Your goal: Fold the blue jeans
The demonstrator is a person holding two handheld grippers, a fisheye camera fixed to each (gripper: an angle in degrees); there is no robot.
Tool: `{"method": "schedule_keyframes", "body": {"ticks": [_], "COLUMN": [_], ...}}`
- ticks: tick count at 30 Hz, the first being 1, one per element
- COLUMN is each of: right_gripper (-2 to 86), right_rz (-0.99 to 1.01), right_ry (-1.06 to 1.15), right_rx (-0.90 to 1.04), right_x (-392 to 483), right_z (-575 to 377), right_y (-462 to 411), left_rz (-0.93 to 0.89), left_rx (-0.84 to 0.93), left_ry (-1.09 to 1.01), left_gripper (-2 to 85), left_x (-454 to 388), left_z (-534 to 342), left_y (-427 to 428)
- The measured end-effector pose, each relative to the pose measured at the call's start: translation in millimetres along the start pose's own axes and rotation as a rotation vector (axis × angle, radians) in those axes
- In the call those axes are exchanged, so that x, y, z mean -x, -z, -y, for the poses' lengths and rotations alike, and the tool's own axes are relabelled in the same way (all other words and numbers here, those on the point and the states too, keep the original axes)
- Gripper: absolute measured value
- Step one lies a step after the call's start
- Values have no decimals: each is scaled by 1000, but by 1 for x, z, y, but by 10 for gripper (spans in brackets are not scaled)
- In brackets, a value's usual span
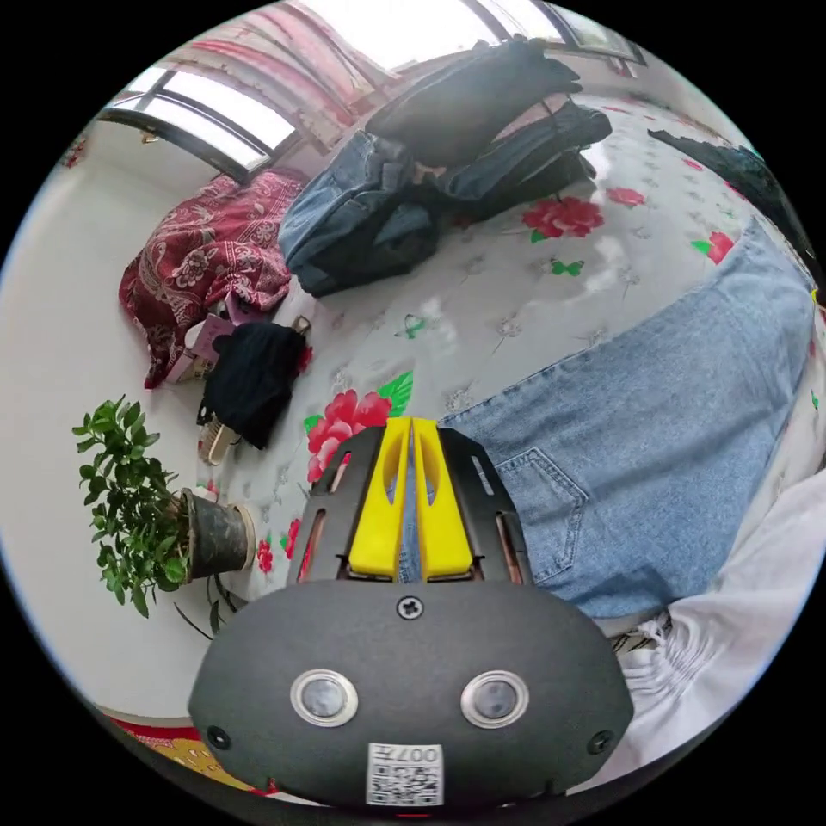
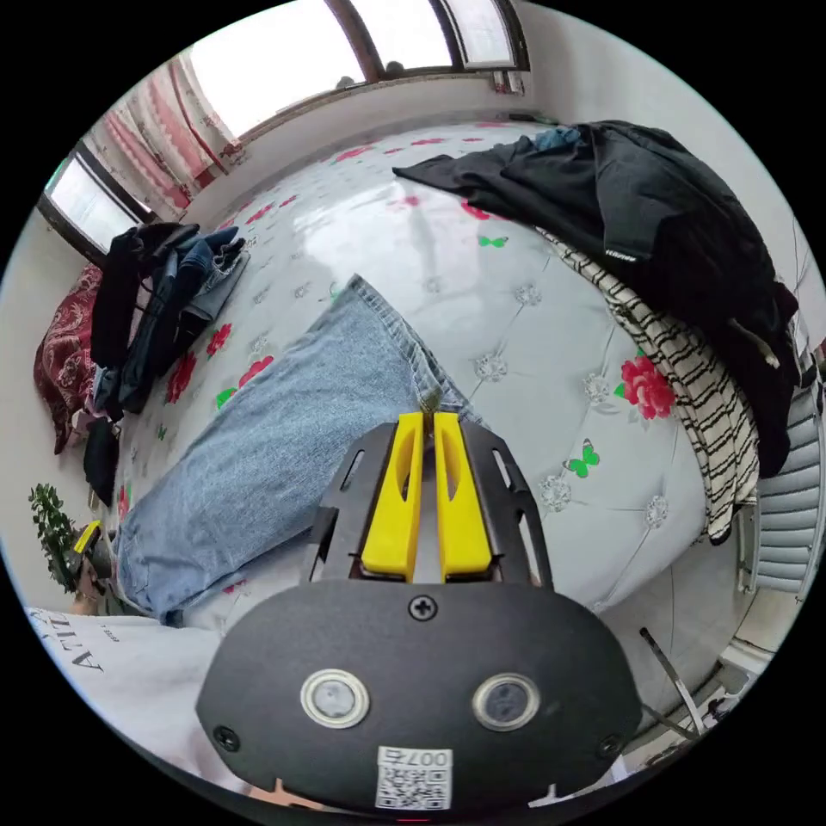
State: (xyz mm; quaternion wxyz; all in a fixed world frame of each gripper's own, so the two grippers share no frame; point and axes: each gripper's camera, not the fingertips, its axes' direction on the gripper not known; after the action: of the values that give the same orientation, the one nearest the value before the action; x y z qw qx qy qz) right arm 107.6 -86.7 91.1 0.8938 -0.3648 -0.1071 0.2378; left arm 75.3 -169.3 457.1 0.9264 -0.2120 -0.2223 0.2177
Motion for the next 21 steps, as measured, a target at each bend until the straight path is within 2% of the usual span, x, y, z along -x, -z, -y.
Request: {"method": "schedule_keyframes", "body": {"ticks": [1, 5, 7, 9, 12, 15, 16, 18, 21], "right_gripper": [1, 0, -1, -1, 1, 7, 9, 24, 49], "right_rz": [6, 123, 121, 66, 8, 47, 68, 140, 193], "right_ry": [-29, -105, -88, -49, -33, -77, -98, -160, -262], "right_rx": [21, -39, -41, -51, -19, 36, 21, -96, -200], "right_x": [-5, -29, -32, -31, -33, -47, -51, -64, -87], "right_z": [-1, -11, -12, -12, -9, -9, -10, -19, -37], "right_y": [-7, -11, -9, -4, -8, -26, -24, -4, 14], "left_rz": [-24, -352, -471, -487, -490, -520, -509, -489, -626], "left_rx": [-21, -90, -1, 249, 110, 166, 169, 16, -106], "left_ry": [-27, -299, -439, -573, -575, -558, -525, -333, -249], "left_gripper": [-10, -10, -10, -10, -10, -10, -10, -10, -10], "left_x": [-6, -66, -97, -136, -125, -108, -103, -70, -51], "left_z": [-1, -22, -34, -59, -75, -67, -64, -55, -57], "left_y": [7, 35, 20, -30, -31, -39, -38, -16, -2]}}
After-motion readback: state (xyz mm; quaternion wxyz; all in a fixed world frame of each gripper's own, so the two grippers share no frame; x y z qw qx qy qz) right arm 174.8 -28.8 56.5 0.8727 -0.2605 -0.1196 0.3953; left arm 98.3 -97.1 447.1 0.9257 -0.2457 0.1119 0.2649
